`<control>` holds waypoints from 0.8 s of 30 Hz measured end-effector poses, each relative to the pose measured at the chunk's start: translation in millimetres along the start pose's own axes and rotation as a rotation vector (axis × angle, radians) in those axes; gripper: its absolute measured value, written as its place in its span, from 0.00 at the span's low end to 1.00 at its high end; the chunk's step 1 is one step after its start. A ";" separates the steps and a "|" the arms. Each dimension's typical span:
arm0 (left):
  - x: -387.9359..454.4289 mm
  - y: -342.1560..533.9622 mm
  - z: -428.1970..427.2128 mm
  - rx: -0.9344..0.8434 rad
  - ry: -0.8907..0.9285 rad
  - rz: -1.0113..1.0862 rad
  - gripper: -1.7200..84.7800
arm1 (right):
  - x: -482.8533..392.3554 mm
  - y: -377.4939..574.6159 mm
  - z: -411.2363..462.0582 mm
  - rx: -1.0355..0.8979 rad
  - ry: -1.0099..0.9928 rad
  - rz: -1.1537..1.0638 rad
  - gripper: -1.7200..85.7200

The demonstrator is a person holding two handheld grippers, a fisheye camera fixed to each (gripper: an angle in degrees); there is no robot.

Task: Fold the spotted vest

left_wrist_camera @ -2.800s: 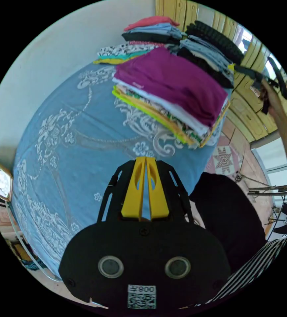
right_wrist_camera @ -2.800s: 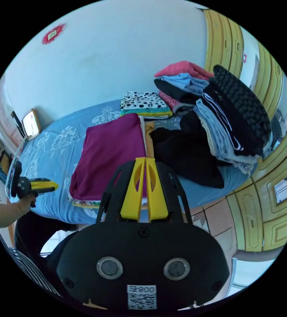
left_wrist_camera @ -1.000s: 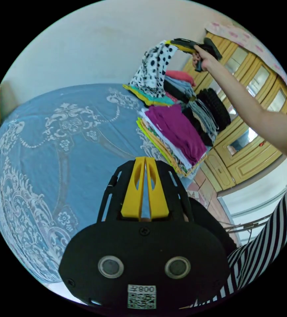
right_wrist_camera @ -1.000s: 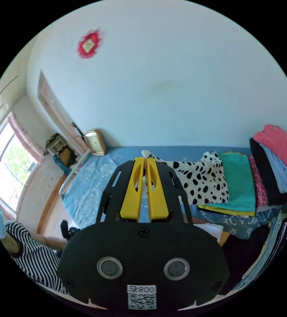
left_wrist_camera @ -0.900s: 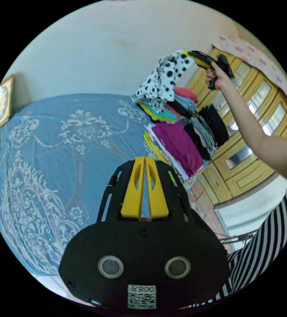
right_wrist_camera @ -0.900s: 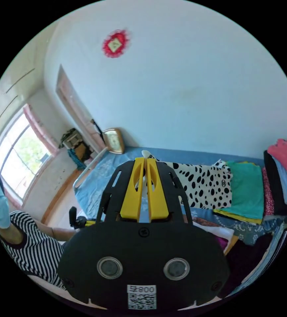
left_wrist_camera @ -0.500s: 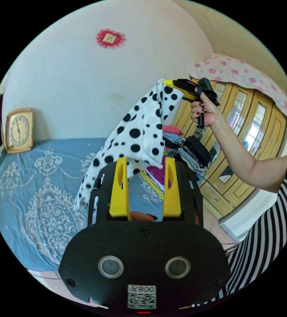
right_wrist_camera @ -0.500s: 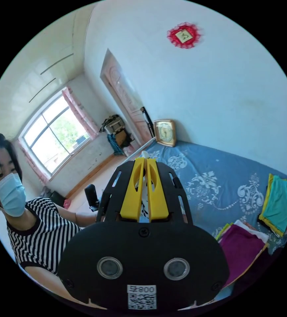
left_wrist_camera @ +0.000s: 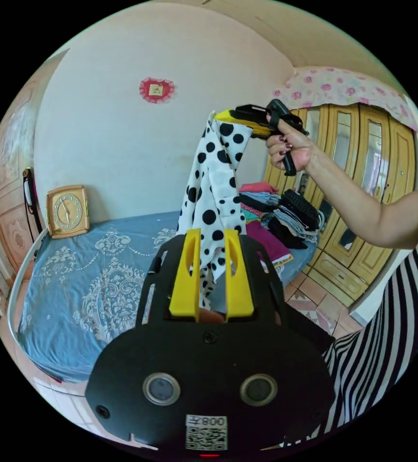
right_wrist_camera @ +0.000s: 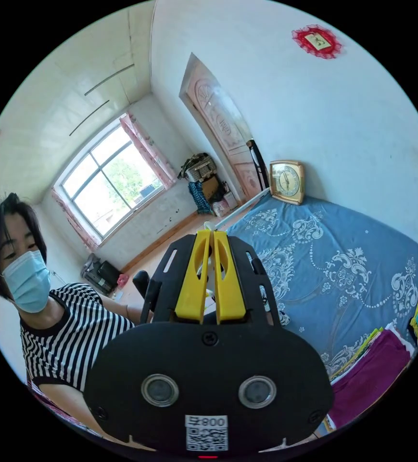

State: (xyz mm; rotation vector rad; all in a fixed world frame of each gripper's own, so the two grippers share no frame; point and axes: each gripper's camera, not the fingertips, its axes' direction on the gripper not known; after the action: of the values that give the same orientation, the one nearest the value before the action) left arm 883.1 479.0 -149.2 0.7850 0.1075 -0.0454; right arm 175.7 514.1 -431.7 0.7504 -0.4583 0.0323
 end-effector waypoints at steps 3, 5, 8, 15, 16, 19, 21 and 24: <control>29.5 -10.8 -14.2 -0.059 -0.012 0.061 0.15 | -25.3 -15.8 -16.3 0.002 0.024 -0.028 0.03; 53.6 -21.8 -27.2 -0.070 -0.047 0.113 0.16 | -39.3 -23.9 -29.2 0.012 0.041 -0.036 0.03; 82.7 -39.3 -48.2 -0.041 -0.148 0.171 0.16 | -62.4 -34.4 -51.4 0.030 0.061 -0.054 0.03; 123.2 -77.6 -101.4 0.033 -0.261 0.225 0.07 | -100.6 -45.4 -106.0 0.080 0.099 -0.063 0.03; 126.7 -83.2 -114.6 0.048 -0.249 0.213 0.06 | -103.9 -44.0 -116.9 0.093 0.115 -0.054 0.03; 129.6 -96.1 -151.7 0.105 -0.183 0.151 0.05 | -107.5 -37.3 -144.4 0.113 0.158 -0.022 0.03; 128.6 -104.8 -175.8 0.149 -0.138 0.109 0.05 | -105.4 -30.6 -160.5 0.122 0.176 0.006 0.03; 120.6 -123.0 -211.0 0.209 -0.024 0.027 0.05 | -97.0 -13.7 -182.8 0.136 0.156 0.064 0.03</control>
State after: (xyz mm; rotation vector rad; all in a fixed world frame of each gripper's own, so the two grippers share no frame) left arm 976.2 541.3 -397.5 0.9945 0.0697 -0.0415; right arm 162.2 638.4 -597.3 0.8597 -0.3339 0.1825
